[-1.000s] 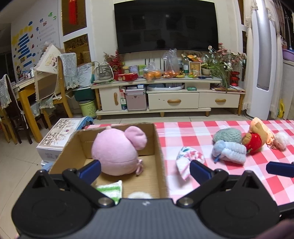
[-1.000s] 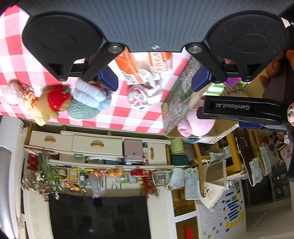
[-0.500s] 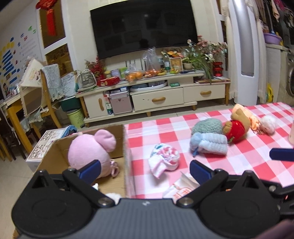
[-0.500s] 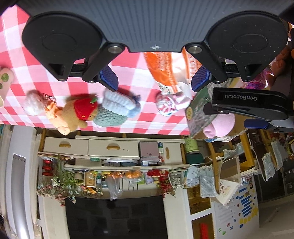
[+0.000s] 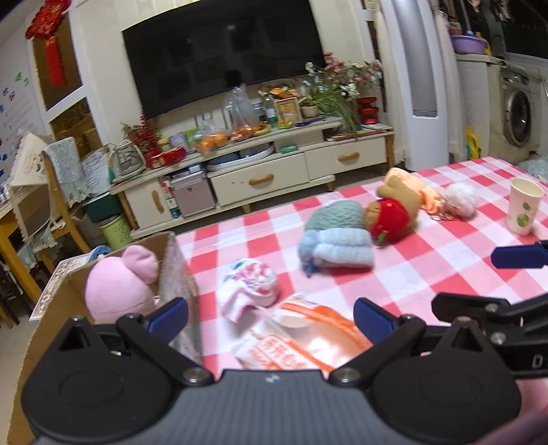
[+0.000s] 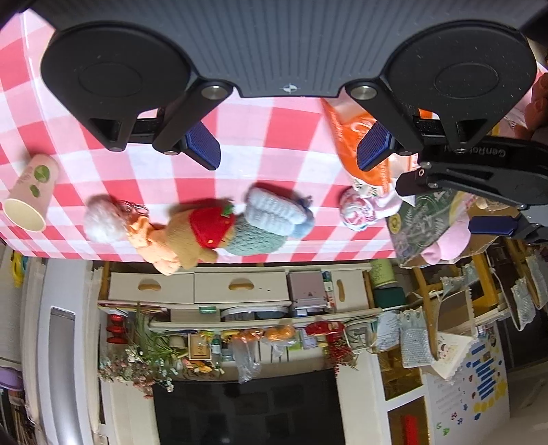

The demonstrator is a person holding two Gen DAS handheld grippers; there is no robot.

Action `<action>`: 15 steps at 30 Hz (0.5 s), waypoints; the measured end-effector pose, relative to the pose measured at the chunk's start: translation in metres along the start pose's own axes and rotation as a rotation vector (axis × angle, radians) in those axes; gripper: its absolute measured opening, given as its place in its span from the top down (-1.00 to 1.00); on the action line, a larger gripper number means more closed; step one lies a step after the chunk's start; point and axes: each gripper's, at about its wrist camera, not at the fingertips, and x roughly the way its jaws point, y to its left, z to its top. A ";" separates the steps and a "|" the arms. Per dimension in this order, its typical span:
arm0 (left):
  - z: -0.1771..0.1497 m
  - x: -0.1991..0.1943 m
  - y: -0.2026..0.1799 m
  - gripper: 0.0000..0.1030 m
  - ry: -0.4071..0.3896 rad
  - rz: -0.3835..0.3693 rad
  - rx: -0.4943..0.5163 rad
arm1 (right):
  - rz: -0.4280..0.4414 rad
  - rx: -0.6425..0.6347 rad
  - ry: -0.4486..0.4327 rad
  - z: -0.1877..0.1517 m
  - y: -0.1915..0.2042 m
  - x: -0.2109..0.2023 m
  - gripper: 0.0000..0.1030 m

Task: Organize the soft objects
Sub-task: 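Move both open tools back over the remaining toys on the table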

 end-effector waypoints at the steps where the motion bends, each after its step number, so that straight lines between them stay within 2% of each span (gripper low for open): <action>1: 0.000 -0.001 -0.004 -0.98 -0.001 -0.005 0.008 | -0.004 0.004 0.000 0.000 -0.001 -0.001 -1.00; 15: -0.004 -0.008 -0.045 -0.98 -0.001 -0.041 0.069 | -0.059 0.077 -0.020 -0.011 -0.011 -0.014 -1.00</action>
